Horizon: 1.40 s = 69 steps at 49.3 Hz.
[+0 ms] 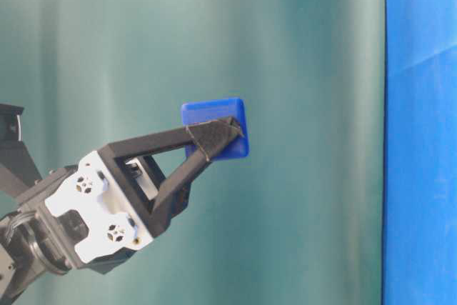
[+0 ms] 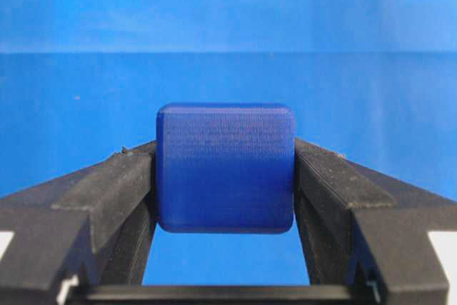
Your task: Handover the blue block to the right arm after grasping it with the left arm, then place it in the designated position.
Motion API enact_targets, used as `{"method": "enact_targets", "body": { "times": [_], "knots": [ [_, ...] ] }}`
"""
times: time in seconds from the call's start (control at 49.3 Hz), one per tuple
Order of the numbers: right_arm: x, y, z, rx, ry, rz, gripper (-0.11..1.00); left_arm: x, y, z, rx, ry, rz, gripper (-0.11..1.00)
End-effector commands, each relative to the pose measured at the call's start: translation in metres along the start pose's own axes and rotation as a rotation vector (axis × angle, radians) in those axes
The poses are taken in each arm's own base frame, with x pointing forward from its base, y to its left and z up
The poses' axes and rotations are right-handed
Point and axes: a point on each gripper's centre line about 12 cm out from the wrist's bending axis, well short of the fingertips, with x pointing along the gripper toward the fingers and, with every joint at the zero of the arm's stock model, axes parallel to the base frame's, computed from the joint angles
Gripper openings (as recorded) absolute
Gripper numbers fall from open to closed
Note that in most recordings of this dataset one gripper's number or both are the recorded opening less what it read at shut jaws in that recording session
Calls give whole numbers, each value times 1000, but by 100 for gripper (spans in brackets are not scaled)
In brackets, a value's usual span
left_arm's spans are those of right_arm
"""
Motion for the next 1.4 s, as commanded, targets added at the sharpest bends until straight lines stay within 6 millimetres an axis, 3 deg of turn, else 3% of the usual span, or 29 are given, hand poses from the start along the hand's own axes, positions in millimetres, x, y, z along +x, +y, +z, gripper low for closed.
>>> {"method": "enact_targets", "body": {
  "times": [0.0, 0.487, 0.71, 1.014, 1.379],
  "knots": [
    [2, 0, 5, 3, -14, -2, 94, -18, -1, 12, 4, -57, -1, 48],
    [2, -1, 6, 5, -15, -4, 94, -21, -1, 11, 3, -95, -1, 48],
    [1, 0, 8, 0, -23, -1, 94, -33, -3, 4, 8, -307, -8, 48],
    [2, 0, 13, -1, -38, 0, 94, -53, -4, -22, 18, -600, -10, 48],
    [2, 0, 14, -3, -40, -2, 94, -51, -4, -34, 18, -692, -12, 48]
  ]
}}
